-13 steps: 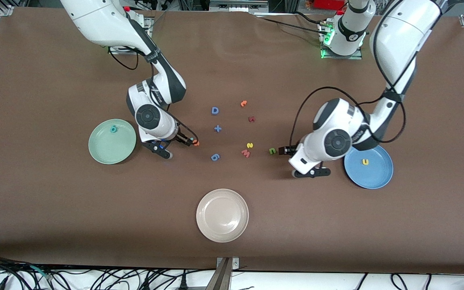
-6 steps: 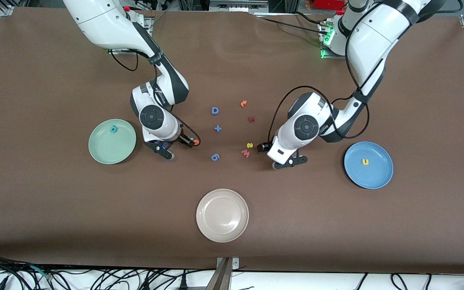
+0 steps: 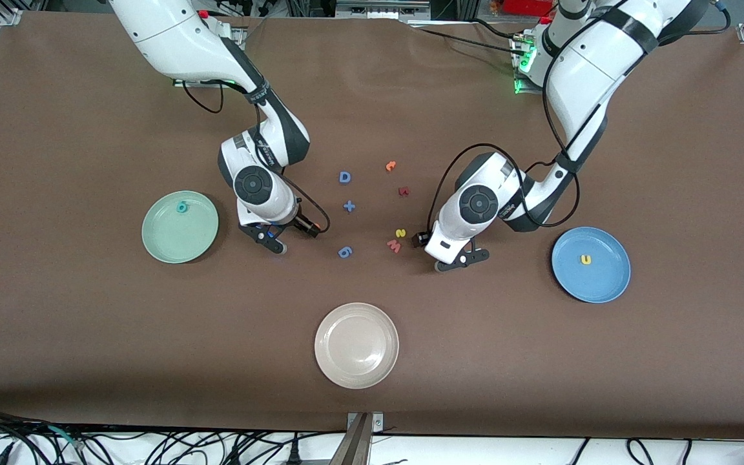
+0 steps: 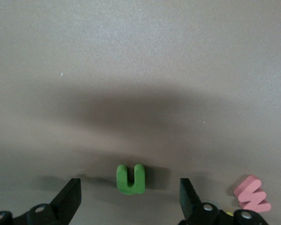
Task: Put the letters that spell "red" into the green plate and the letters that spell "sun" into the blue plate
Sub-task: 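Grasp the green u with the left gripper while the right gripper reaches the teal r, then drop the u on the blue plate while the right gripper grasps the r, then drop the r on the green plate while the left gripper reaches the yellow s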
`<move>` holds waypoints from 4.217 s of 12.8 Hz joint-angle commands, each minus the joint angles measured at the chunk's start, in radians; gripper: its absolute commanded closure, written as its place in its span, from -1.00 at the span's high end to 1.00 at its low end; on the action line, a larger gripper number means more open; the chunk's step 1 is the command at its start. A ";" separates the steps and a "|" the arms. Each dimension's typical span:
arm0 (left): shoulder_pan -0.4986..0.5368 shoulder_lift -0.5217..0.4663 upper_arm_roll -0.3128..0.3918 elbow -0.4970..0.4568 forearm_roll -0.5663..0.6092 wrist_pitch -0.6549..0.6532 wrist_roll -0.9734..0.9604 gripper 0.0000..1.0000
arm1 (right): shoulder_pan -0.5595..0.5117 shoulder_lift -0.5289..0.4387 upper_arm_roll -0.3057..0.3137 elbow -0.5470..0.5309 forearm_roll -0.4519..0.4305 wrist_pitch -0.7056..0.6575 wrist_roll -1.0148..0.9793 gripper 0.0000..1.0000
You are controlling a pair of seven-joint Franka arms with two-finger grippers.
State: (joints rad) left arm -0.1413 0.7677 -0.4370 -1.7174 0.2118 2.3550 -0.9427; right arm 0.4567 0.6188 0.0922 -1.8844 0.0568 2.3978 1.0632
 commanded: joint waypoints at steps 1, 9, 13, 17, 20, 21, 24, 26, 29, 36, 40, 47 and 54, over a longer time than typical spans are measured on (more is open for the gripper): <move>-0.007 0.004 0.004 0.002 0.026 0.010 -0.031 0.34 | 0.008 0.019 -0.002 0.016 0.014 0.004 0.011 0.84; -0.006 -0.001 0.003 0.016 0.026 -0.003 -0.036 -0.84 | 0.016 0.024 0.003 0.018 0.050 0.049 0.046 0.84; 0.040 -0.019 0.001 0.125 0.024 -0.188 0.040 -0.86 | 0.017 0.024 0.003 0.018 0.054 0.049 0.038 0.85; 0.150 -0.019 0.001 0.251 0.015 -0.376 0.243 -0.86 | 0.013 0.000 0.000 0.024 0.054 0.041 0.023 0.87; 0.242 -0.021 0.003 0.289 0.029 -0.476 0.407 -0.86 | 0.008 -0.024 -0.003 0.024 0.052 0.011 0.018 0.88; 0.271 -0.021 0.004 0.289 0.029 -0.480 0.457 -0.85 | 0.008 -0.024 -0.003 0.024 0.046 0.001 0.014 0.88; 0.348 -0.019 0.023 0.279 0.081 -0.482 0.574 -0.84 | 0.007 -0.016 -0.012 0.008 0.046 -0.008 -0.028 0.87; 0.391 -0.019 0.021 0.272 0.109 -0.482 0.620 -0.84 | 0.007 -0.013 -0.014 0.007 0.046 -0.008 -0.029 0.85; 0.437 -0.016 0.023 0.260 0.118 -0.496 0.685 -0.74 | 0.008 -0.010 -0.014 0.005 0.046 -0.008 -0.029 0.75; 0.434 -0.015 0.020 0.262 0.184 -0.546 0.750 0.99 | 0.010 0.013 -0.011 0.007 0.054 0.007 -0.019 0.50; 0.343 -0.014 0.011 0.266 0.027 -0.527 0.642 1.00 | 0.008 0.013 -0.008 0.008 0.057 0.011 -0.016 0.33; 0.042 0.002 0.004 0.249 -0.006 -0.364 0.262 1.00 | 0.011 0.015 -0.006 0.008 0.092 0.026 -0.017 -0.08; -0.124 0.035 0.007 0.197 -0.005 -0.218 0.145 0.99 | 0.011 0.021 -0.006 0.008 0.090 0.026 -0.025 -1.00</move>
State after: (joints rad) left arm -0.2216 0.8091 -0.4435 -1.4979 0.2136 2.0890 -0.7731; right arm 0.4642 0.6199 0.0860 -1.8685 0.1255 2.4153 1.0539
